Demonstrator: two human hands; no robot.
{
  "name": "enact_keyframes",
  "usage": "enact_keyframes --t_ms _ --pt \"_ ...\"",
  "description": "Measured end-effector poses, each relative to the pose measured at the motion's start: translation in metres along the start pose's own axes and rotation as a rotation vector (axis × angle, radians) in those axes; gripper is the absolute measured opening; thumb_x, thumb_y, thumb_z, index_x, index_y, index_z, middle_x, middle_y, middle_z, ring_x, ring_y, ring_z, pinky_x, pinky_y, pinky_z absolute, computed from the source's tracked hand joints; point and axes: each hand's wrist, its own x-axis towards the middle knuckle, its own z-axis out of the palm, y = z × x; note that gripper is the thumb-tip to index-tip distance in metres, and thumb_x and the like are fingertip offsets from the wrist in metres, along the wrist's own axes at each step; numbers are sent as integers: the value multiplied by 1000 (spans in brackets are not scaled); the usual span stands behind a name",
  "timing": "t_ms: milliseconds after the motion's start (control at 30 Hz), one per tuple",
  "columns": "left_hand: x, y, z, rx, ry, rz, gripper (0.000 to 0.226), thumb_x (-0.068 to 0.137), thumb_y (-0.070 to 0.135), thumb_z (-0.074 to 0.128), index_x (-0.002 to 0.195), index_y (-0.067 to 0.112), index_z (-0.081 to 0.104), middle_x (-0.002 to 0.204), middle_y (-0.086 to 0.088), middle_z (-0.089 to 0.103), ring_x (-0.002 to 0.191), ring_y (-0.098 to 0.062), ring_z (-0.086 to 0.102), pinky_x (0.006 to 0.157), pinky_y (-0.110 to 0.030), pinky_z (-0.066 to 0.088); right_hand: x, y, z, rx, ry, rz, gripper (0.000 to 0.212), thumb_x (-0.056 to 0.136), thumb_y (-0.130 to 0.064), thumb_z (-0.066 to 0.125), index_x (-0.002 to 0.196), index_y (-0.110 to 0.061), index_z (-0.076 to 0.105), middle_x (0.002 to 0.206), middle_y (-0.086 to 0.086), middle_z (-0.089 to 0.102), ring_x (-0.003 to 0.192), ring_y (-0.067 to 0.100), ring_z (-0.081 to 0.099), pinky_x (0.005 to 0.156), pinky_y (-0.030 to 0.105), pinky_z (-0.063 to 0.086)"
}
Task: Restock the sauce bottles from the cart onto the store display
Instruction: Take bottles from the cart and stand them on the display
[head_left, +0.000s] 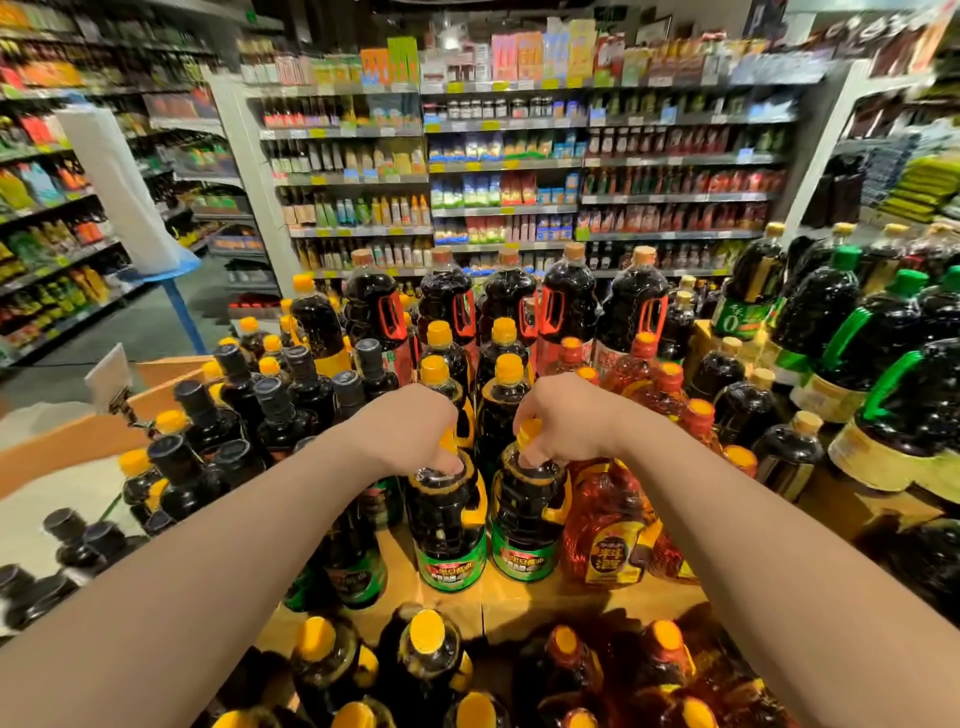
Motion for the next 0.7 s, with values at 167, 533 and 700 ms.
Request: enact_keyframes --t_ms 167,533,700 --pt "-2 1 -2 -8 -8 12 52 92 47 60 121 4 59 108 -11 65 98 -25 62 83 -34 51 -2 -2 0 31 -12 18 40 74 -23 77 110 -9 69 54 -4 61 50 10 61 54 19 52" --pt "1 -4 -5 -58 7 40 59 86 53 65 125 8 61 99 -5 66 94 -21 62 81 -32 52 1 -1 1 -25 -63 4 53 77 -36 78 121 -11 63 60 -1 66 57 12 68 69 26 57" --pt "11 -8 -18 -23 5 -80 67 82 76 47 103 16 69 61 1 67 64 -13 67 67 -34 58 3 1 -8 -52 -122 26 67 74 -66 66 118 -17 63 80 -2 67 75 18 67 72 29 53"
